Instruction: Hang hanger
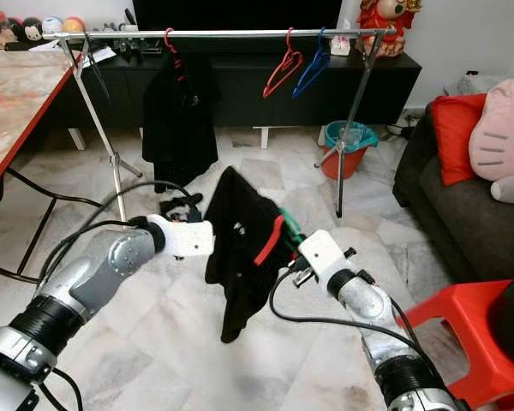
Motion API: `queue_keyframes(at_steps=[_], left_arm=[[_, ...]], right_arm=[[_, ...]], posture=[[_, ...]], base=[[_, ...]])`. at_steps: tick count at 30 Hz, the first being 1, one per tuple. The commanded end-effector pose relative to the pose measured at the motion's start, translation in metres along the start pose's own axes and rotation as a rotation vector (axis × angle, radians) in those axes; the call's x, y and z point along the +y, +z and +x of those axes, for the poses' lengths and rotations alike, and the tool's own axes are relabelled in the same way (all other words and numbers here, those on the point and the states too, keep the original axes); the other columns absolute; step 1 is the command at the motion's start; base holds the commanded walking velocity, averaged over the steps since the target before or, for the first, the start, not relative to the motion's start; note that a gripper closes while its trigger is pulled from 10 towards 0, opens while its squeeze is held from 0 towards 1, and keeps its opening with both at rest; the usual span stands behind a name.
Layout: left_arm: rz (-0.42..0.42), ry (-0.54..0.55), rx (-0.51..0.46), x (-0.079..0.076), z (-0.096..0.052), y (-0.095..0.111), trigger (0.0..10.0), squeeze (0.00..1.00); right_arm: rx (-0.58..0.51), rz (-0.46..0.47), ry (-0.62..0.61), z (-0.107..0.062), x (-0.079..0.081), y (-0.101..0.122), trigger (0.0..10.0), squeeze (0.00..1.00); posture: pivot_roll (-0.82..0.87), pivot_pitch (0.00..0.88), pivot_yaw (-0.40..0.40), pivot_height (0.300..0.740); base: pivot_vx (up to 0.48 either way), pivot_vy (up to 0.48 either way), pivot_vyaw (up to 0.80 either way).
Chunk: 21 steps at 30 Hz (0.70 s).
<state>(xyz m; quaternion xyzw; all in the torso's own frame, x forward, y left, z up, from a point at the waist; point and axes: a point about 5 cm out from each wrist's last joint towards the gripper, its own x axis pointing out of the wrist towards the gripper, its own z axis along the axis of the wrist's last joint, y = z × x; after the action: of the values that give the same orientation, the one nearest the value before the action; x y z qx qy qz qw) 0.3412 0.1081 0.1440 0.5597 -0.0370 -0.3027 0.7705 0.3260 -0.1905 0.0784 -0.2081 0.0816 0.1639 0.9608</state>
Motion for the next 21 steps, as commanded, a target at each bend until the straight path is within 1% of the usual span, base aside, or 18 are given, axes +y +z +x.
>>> queue_keyframes(at_steps=[1,2,3,4,5,7,8,9,10,12,14,16,17,19,20,21], left_arm=[[-0.129,0.046,0.001,-0.008,0.001,0.001,10.0,0.0],[-0.186,0.063,0.002,-0.012,0.002,0.002,10.0,0.0],[-0.223,0.073,0.003,-0.015,0.002,0.003,10.0,0.0],[-0.338,0.098,-0.001,-0.023,0.004,0.007,10.0,0.0],[-0.425,0.119,-0.005,-0.029,0.005,0.01,10.0,0.0],[-0.498,0.136,-0.005,-0.034,0.006,0.012,10.0,0.0],[-0.498,0.136,-0.005,-0.034,0.006,0.012,10.0,0.0],[-0.545,0.149,-0.009,-0.037,0.007,0.015,10.0,0.0],[-0.563,0.157,-0.013,-0.039,0.007,0.016,10.0,0.0],[-0.63,0.179,-0.022,-0.043,0.008,0.019,10.0,0.0],[-0.708,0.223,-0.046,-0.043,0.009,0.022,10.0,0.0],[-0.757,0.286,-0.064,-0.038,0.008,0.024,10.0,0.0],[-0.779,0.327,-0.077,-0.034,0.008,0.025,10.0,0.0],[-0.783,0.337,-0.081,-0.033,0.007,0.025,10.0,0.0],[-0.794,0.403,-0.117,-0.025,0.002,0.027,10.0,0.0],[-0.794,0.403,-0.117,-0.025,0.002,0.027,10.0,0.0]], right_arm=[[-0.059,0.077,-0.093,0.005,-0.013,0.016,0.0,0.0],[-0.075,0.093,-0.098,0.007,-0.013,0.019,0.0,0.0],[-0.085,0.104,-0.101,0.008,-0.013,0.022,0.0,0.0],[-0.107,0.125,-0.105,0.01,-0.011,0.028,0.0,0.0],[-0.121,0.138,-0.097,0.013,-0.009,0.032,0.0,0.0],[-0.134,0.145,-0.083,0.015,-0.006,0.037,0.0,0.0],[-0.134,0.145,-0.083,0.015,-0.006,0.037,0.0,0.0],[-0.142,0.147,-0.07,0.017,-0.003,0.04,0.0,0.0],[-0.145,0.148,-0.063,0.018,-0.002,0.042,0.0,0.0],[-0.151,0.145,-0.055,0.02,0.0,0.045,0.0,0.0],[-0.157,0.147,-0.038,0.022,0.003,0.048,0.0,0.0],[-0.155,0.162,-0.014,0.025,0.006,0.051,0.0,0.0],[-0.144,0.176,0.018,0.027,0.01,0.052,0.0,0.0],[-0.137,0.18,0.032,0.028,0.011,0.052,0.0,0.0],[-0.132,0.164,0.055,0.031,0.014,0.055,0.0,0.0],[-0.132,0.164,0.055,0.031,0.014,0.055,0.0,0.0]], posture=[[0.09,0.0,-0.008,0.732],[0.09,0.0,-0.008,0.732],[0.08,0.0,-0.007,0.732],[0.08,0.0,-0.006,0.732],[0.08,0.0,-0.006,0.732],[0.08,0.0,-0.008,0.732],[0.08,0.0,-0.008,0.732],[0.07,0.0,-0.008,0.732],[0.07,0.0,-0.008,0.732],[0.08,0.0,-0.01,0.732],[0.08,0.0,-0.01,0.732],[0.08,0.0,-0.014,0.732],[0.08,0.0,-0.014,0.732],[0.08,0.0,-0.014,0.732],[0.08,0.0,-0.018,0.732],[0.08,0.0,-0.018,0.732]], base=[[0.0,0.0,0.0],[0.0,0.0,0.0],[0.0,0.0,0.0],[0.0,0.0,0.0],[0.0,0.0,0.0],[0.0,0.0,0.0],[0.0,0.0,0.0],[0.0,0.0,0.0],[0.0,0.0,0.0],[0.0,0.0,0.0],[0.0,0.0,0.0],[0.0,0.0,0.0],[0.0,0.0,0.0],[0.0,0.0,0.0],[0.0,0.0,0.0],[0.0,0.0,0.0]])
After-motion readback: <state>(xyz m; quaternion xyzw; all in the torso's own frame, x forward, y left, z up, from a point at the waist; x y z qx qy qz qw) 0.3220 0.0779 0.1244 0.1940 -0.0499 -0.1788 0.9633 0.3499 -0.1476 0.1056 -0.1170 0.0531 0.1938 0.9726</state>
